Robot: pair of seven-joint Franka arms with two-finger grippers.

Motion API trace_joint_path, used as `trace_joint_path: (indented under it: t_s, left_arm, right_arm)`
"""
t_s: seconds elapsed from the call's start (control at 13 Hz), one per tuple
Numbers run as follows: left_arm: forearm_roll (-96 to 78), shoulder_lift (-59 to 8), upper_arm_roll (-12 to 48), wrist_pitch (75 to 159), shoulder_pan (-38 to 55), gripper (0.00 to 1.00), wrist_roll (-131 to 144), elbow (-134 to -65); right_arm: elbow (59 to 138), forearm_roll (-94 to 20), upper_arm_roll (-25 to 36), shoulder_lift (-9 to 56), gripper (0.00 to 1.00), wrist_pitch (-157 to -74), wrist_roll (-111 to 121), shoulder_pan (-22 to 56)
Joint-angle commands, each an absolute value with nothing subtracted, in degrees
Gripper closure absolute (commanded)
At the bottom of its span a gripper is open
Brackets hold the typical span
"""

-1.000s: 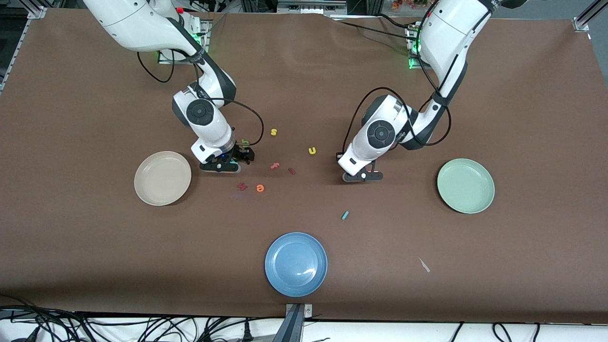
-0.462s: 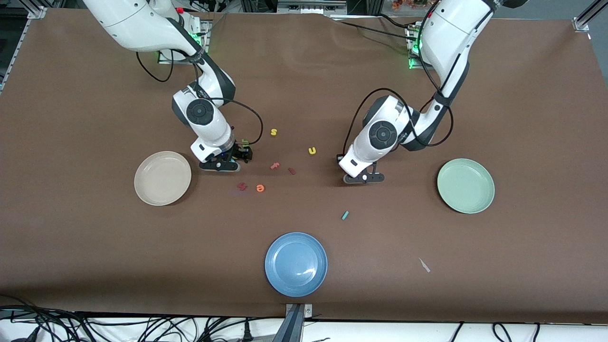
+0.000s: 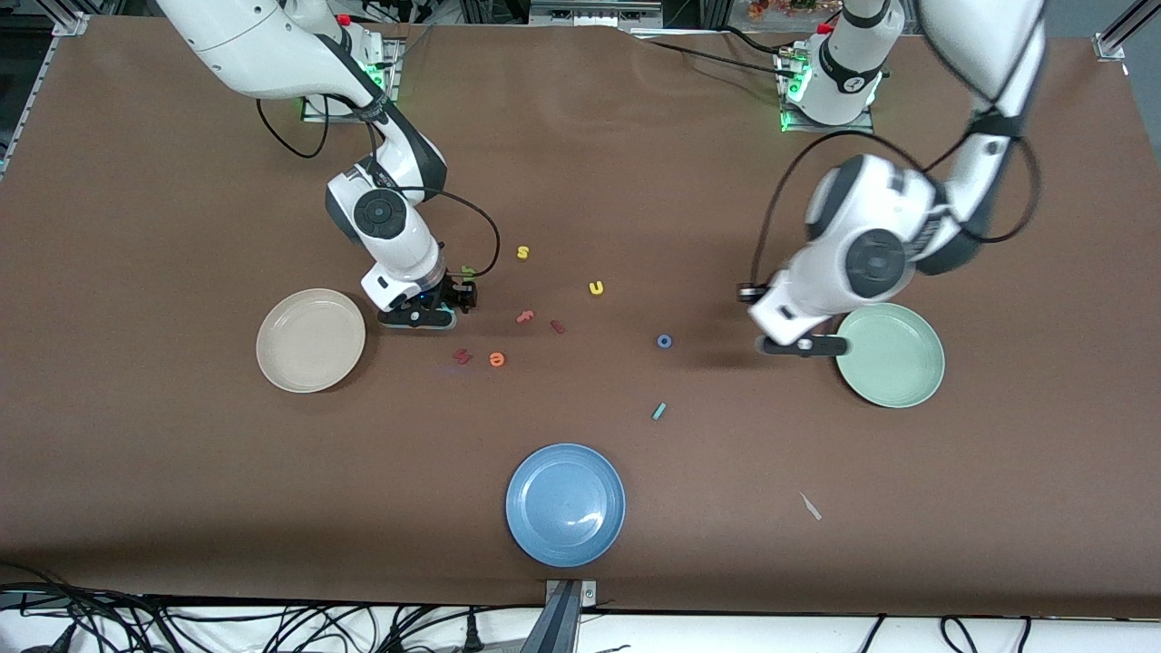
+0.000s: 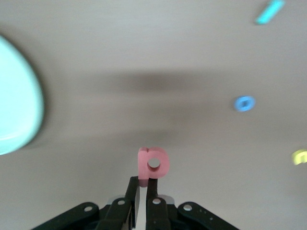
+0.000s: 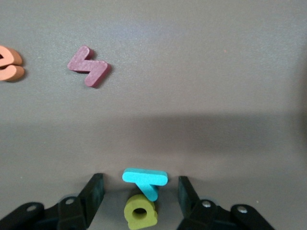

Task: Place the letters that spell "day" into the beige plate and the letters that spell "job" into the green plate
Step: 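Drop the pink p on the green plate while the right gripper carries the cyan letter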

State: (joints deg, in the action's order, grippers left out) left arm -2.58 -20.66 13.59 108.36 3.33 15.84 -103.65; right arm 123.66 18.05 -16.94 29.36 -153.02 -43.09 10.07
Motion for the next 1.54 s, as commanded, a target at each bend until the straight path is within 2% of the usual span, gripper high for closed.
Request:
trace_joint_path:
  t_s: [0.0, 0.15, 0.54, 0.85, 0.92, 1.0, 1.08, 1.23, 1.46]
  left_arm:
    - [-1.32, -21.53, 14.15, 107.23, -6.29, 1.0, 6.1, -104.33]
    - [2.61, -22.49, 14.32, 107.58, -12.63, 1.0, -1.72, -104.33]
    - [11.69, -32.68, 14.15, 112.31, -18.27, 1.0, -3.51, -100.99]
    - [12.91, -34.45, 14.15, 112.59, -20.21, 1.0, -5.27, -100.28]
    - [13.35, -34.63, 14.15, 112.59, -20.21, 0.78, -5.19, -100.2]
    - [12.75, -34.63, 14.15, 112.59, -20.21, 0.17, -5.01, -99.33]
    - [12.66, -34.72, 14.24, 111.89, -19.87, 0.0, -4.05, -96.71]
    - [12.4, -34.28, 14.76, 108.83, -18.2, 0.0, -3.17, -92.49]
    - [2.14, -34.1, 14.77, 104.15, -12.94, 0.0, 9.27, -85.71]
  right_arm:
    - [124.72, 19.95, -16.26, 28.83, 0.35, -154.34, -44.03, 10.02]
    - [124.72, 19.95, -16.26, 28.92, 0.39, -154.34, -44.03, 10.02]
    - [124.72, 20.04, -16.26, 28.92, 0.5, -154.34, -44.03, 10.02]
    - [124.72, 20.04, -16.26, 28.92, 0.7, -154.34, -44.03, 10.02]
    - [124.72, 20.04, -16.26, 28.92, 0.73, -154.34, -44.03, 10.02]
    - [124.72, 20.04, -16.26, 28.83, 0.73, -154.34, -43.95, 10.02]
    - [124.72, 20.04, -16.26, 28.57, 0.73, -154.07, -43.77, 9.93]
    - [124.63, 20.04, -15.56, 26.2, 0.73, -153.03, -40.18, 9.41]
    - [124.28, 19.69, -15.29, 23.21, 0.73, -148.54, -34.04, 6.95]
